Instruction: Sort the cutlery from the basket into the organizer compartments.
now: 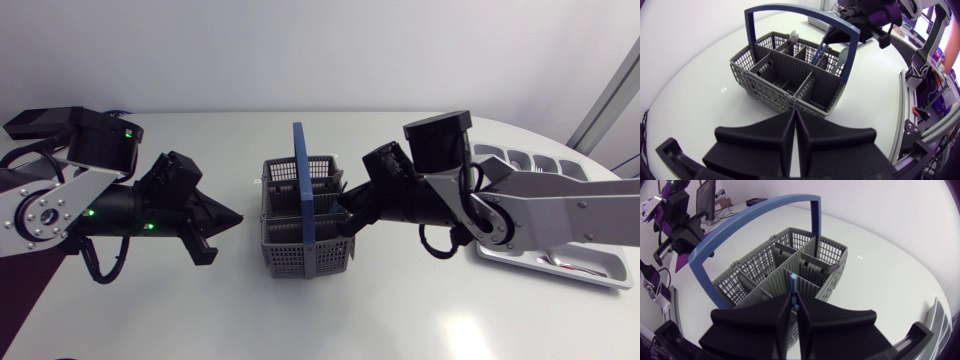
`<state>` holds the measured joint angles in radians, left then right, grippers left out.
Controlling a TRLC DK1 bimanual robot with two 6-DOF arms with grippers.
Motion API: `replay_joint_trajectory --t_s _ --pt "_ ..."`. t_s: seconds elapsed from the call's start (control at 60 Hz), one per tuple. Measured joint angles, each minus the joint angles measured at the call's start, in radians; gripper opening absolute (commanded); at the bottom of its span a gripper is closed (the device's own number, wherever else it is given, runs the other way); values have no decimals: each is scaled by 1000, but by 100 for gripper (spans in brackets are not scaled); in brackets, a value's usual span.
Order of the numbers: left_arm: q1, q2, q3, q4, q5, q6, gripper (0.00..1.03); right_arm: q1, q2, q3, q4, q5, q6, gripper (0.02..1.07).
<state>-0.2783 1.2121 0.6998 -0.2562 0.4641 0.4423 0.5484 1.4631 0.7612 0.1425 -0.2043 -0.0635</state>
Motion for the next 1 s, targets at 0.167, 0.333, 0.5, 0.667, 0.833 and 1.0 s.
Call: replay_joint_trajectory --t_s 0.167,0.333,0.5,0.667,0.833,1.0 --pt "0 0 -2 0 2 0 5 1 -25 0 -32 18 0 7" --pt "0 -1 -3 0 2 0 5 18 -80 6 -88 58 -16 7" --pt "-6 -2 -5 0 2 0 5 32 -155 36 -149 80 -43 7" --pt "-12 -2 -5 0 2 0 5 31 -243 66 -243 83 -54 7" --pt "-14 -2 -5 0 2 0 5 3 -341 105 -351 78 -69 7" --pt "-14 -11 -5 -1 2 0 5 -69 -435 142 -470 52 -84 7"
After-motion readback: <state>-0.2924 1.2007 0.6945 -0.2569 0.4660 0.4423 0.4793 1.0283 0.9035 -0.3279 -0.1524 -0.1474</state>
